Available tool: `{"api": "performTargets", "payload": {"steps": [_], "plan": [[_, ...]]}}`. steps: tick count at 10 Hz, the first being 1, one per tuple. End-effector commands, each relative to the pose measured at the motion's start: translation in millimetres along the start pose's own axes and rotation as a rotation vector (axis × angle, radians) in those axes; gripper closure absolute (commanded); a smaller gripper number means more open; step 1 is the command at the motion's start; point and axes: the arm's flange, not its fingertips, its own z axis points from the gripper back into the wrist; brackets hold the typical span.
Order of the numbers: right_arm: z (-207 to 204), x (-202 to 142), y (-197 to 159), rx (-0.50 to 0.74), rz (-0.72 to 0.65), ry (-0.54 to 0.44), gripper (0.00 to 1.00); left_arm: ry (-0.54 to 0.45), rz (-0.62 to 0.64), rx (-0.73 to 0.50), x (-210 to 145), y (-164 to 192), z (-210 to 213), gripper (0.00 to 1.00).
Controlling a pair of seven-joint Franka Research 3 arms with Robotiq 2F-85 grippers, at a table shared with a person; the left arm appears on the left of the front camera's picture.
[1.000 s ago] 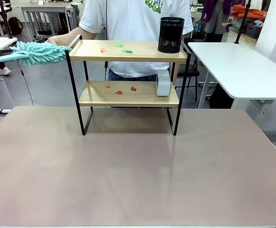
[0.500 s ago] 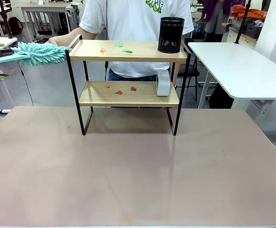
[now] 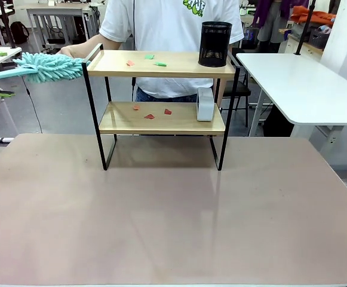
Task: Clean the shelf.
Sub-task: Pick up the Duster from the human.
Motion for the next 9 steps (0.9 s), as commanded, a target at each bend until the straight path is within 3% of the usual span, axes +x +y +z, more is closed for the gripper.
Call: {"api": "performTargets", "payload": {"steps": [1,2,3,4,5,9], "plan": [[-0.7,1.9,2.2,0.028,0.029,-0.017,0.00,0.004,-0.040,-0.019,-4.3,-2.2,-4.3,0.00],[-0.7,1.9,2.2,0.028,0.029,-0.017,0.00,0.003,-0.062,-0.018,-4.6,-3.7,-6.3,0.13],[-0.7,1.9,2.2,0.028,0.029,-0.017,0.00,-0.010,-0.067,0.016,-5.5,-4.5,-8.8,0.60],[-0.7,1.9,2.2,0.028,0.029,-0.017,0.00,-0.002,-0.080,0.012,-6.5,-5.1,-11.3,0.73],[-0.7,1.9,2.2,0.028,0.029,-0.017,0.00,-0.004,-0.080,0.012,-6.8,-4.7,-13.3,1.00],[-0.7,1.9,2.2,0.028,0.029,-0.017,0.00,-0.067,-0.086,0.038,0.0,-5.6,-0.8,1.00]]}}
